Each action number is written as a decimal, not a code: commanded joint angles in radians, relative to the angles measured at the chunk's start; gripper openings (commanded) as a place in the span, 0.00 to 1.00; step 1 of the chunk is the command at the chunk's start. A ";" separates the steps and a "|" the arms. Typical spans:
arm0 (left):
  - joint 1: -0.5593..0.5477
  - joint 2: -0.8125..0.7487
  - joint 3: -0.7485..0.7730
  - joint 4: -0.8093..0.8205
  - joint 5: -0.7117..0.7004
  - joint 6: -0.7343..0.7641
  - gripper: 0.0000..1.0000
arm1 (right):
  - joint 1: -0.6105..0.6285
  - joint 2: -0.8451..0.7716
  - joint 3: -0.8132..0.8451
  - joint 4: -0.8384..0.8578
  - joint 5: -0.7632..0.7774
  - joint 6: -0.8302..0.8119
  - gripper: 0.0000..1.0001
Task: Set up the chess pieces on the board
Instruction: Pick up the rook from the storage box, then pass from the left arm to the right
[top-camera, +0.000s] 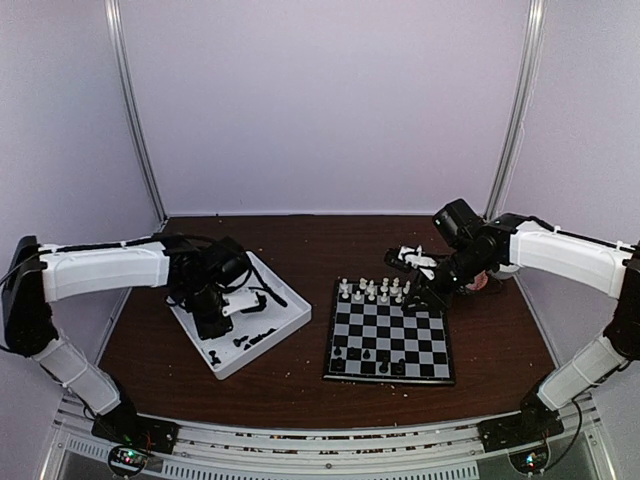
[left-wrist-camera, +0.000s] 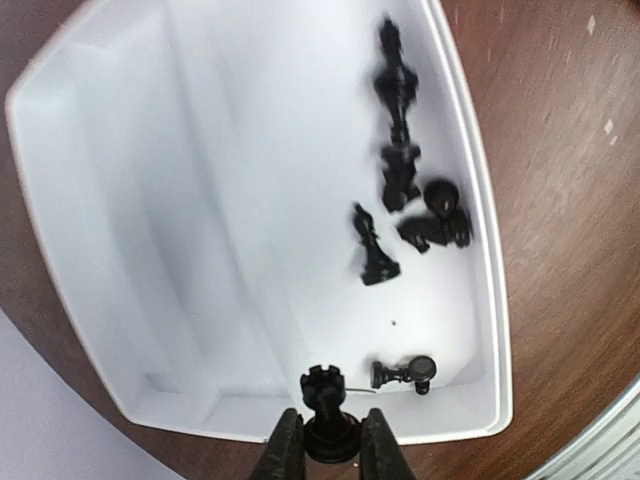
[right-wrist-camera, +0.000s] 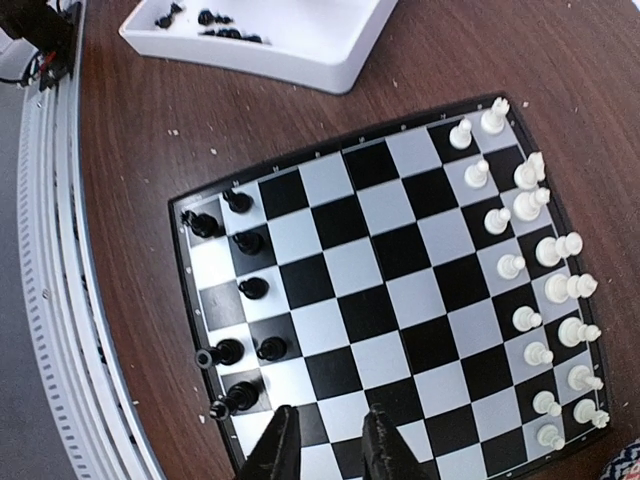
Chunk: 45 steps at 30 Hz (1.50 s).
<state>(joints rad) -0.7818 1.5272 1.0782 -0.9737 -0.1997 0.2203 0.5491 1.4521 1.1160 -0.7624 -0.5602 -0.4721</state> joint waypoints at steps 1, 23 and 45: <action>-0.016 -0.161 0.065 0.099 0.061 -0.030 0.11 | -0.005 0.019 0.118 -0.041 -0.132 0.052 0.24; -0.177 0.027 0.044 0.895 0.408 -0.255 0.12 | 0.092 0.386 0.475 0.008 -0.555 0.435 0.37; -0.187 0.070 0.084 0.887 0.437 -0.264 0.12 | 0.130 0.432 0.503 -0.002 -0.534 0.437 0.32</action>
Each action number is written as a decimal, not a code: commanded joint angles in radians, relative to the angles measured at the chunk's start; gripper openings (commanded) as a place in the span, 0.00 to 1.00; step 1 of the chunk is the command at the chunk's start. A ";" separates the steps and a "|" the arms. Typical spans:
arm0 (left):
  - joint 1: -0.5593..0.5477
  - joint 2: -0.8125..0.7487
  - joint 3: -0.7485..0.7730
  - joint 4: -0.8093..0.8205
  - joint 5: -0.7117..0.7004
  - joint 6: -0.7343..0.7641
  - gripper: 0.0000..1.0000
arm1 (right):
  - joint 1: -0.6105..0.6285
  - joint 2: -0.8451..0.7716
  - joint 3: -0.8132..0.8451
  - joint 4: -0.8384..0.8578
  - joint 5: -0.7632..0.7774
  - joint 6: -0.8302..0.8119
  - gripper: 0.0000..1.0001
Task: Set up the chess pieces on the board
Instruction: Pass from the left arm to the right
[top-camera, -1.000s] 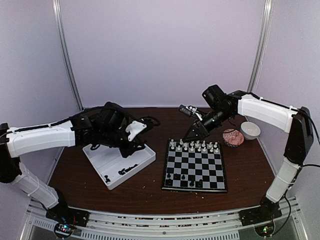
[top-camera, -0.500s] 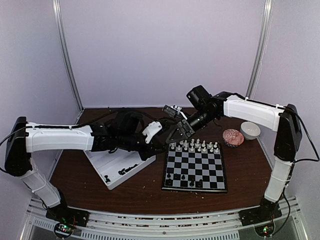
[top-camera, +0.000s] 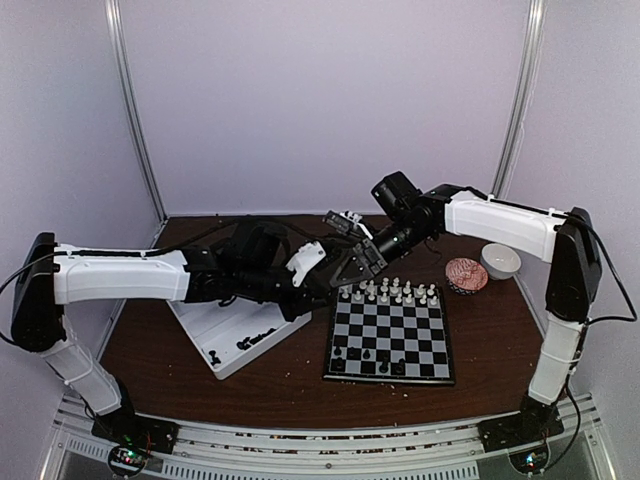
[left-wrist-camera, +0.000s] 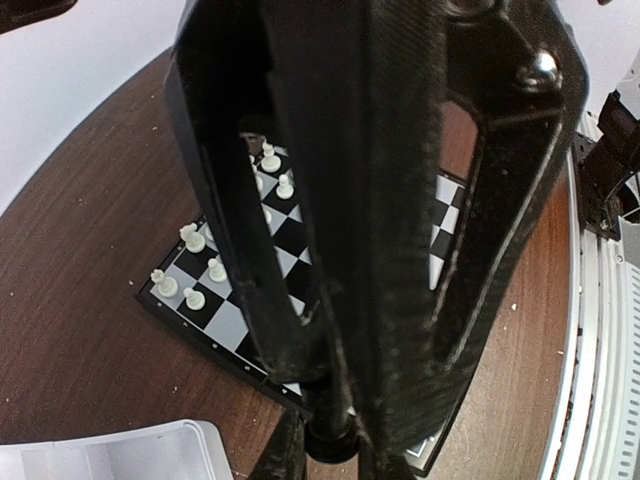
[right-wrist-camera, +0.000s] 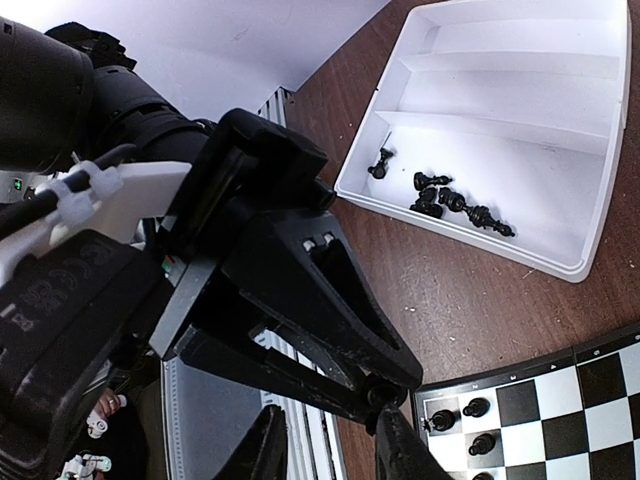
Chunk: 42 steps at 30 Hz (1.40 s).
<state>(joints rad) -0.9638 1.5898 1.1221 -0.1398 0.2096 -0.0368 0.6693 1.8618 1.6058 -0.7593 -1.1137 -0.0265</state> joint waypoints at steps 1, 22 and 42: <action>-0.006 0.008 0.041 0.050 0.028 -0.006 0.12 | 0.007 0.019 0.017 -0.007 0.016 -0.010 0.31; -0.007 0.026 0.065 0.020 0.019 0.000 0.11 | 0.007 0.005 0.015 -0.078 0.001 -0.079 0.37; -0.007 0.009 0.022 0.038 -0.019 -0.018 0.34 | -0.008 -0.013 0.003 -0.077 0.089 -0.118 0.04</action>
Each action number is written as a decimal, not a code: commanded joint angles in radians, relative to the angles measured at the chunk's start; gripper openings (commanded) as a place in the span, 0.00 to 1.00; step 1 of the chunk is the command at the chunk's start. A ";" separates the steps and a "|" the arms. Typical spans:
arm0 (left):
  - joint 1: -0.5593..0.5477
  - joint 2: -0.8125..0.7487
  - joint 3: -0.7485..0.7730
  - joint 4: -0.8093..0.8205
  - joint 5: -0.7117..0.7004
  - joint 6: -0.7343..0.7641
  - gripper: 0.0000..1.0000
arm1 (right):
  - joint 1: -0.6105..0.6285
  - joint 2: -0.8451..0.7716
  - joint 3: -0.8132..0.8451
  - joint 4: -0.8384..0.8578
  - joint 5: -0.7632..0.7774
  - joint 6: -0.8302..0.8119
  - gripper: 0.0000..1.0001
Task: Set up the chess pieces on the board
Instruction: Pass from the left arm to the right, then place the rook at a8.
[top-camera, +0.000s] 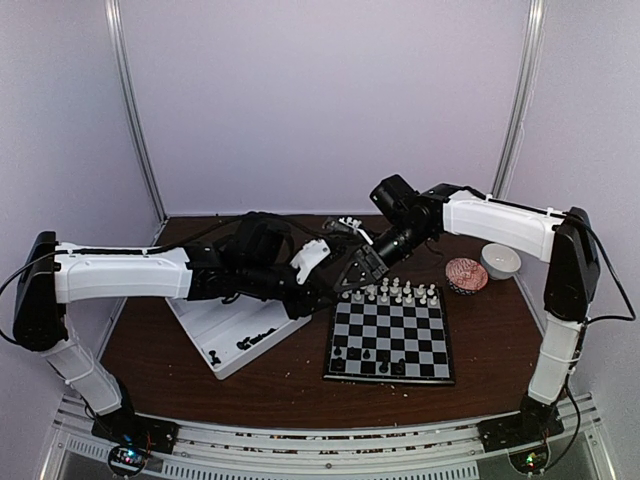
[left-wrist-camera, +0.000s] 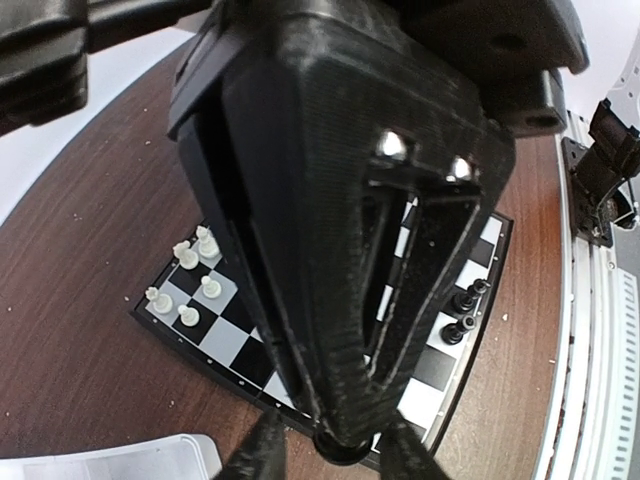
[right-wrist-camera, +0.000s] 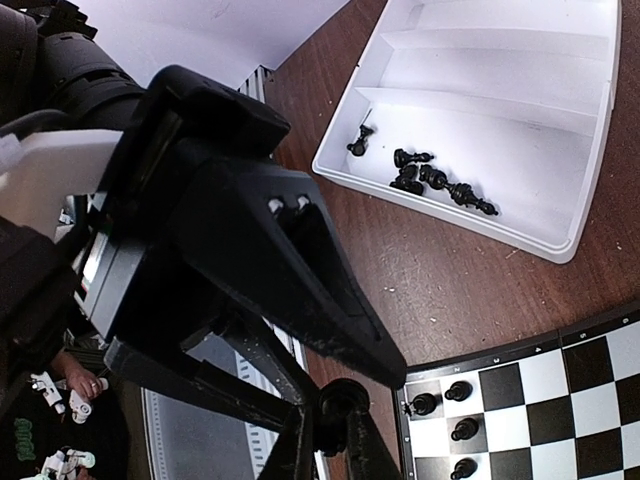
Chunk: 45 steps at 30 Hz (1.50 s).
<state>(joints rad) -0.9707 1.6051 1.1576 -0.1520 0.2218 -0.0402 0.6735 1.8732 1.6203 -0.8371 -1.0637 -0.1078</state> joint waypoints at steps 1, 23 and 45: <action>0.000 -0.013 -0.028 0.055 -0.037 -0.015 0.36 | -0.021 -0.032 -0.020 -0.005 0.053 -0.052 0.04; 0.106 -0.092 -0.125 0.074 -0.145 -0.004 0.42 | -0.092 -0.635 -0.761 -0.182 0.576 -0.694 0.06; 0.130 -0.128 -0.165 0.054 -0.184 -0.013 0.41 | -0.092 -0.533 -0.836 -0.057 0.630 -0.738 0.09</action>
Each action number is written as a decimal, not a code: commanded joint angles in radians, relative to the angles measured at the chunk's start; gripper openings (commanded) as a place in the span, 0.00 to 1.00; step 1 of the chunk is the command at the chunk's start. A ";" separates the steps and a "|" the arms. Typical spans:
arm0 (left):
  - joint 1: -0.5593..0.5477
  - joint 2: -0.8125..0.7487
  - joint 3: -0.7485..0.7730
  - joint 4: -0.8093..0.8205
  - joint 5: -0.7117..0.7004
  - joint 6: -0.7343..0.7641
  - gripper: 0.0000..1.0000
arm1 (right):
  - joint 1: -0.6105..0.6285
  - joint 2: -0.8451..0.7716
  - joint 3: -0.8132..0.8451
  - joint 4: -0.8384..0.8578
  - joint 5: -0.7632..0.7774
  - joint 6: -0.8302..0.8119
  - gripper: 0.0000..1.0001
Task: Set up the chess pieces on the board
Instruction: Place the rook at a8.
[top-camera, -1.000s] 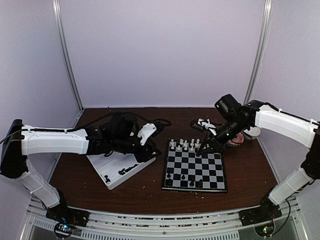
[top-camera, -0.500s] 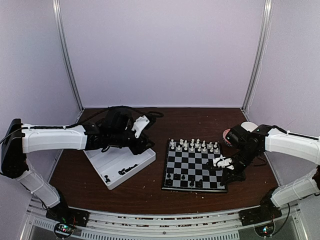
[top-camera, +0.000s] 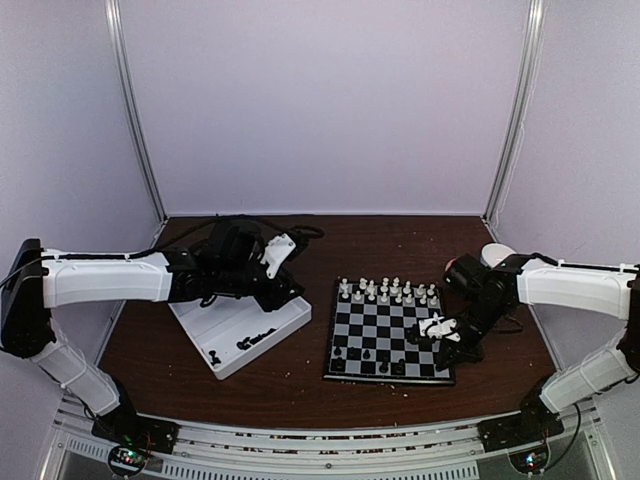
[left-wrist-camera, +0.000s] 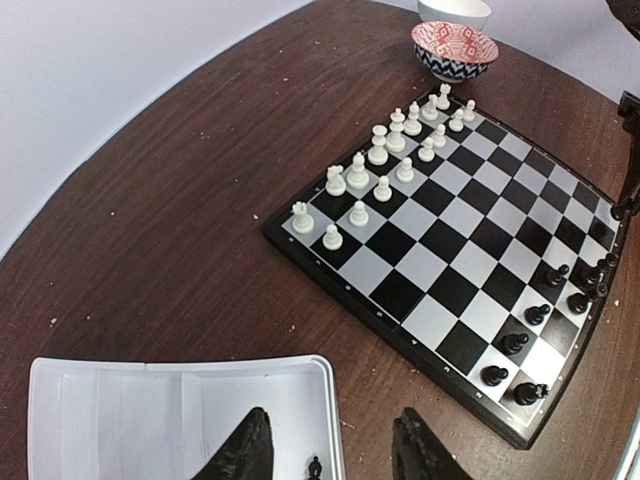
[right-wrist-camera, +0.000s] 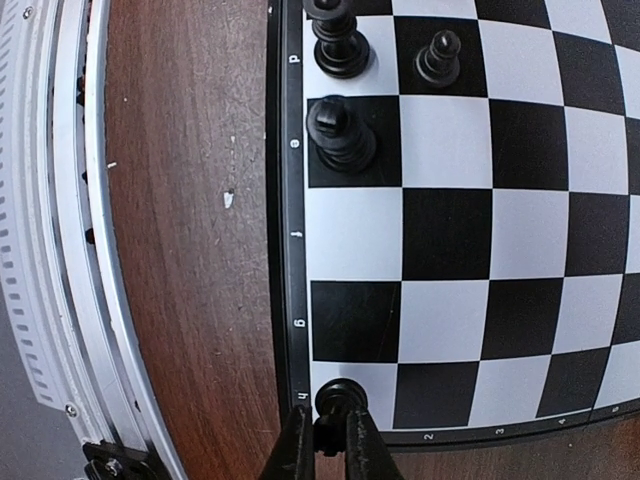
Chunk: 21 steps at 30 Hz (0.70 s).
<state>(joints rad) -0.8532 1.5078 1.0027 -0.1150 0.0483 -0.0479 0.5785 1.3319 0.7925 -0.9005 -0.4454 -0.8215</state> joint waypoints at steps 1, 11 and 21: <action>0.012 -0.031 -0.011 0.016 -0.010 -0.005 0.41 | 0.003 0.012 -0.010 0.006 0.012 -0.028 0.09; 0.013 -0.030 -0.016 0.024 0.003 -0.018 0.41 | 0.003 0.039 -0.024 0.030 0.032 -0.039 0.10; 0.013 -0.026 -0.015 0.022 0.007 -0.021 0.40 | 0.003 0.038 -0.025 0.032 0.042 -0.042 0.17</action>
<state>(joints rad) -0.8478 1.5013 0.9920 -0.1207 0.0452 -0.0593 0.5785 1.3689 0.7734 -0.8692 -0.4202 -0.8516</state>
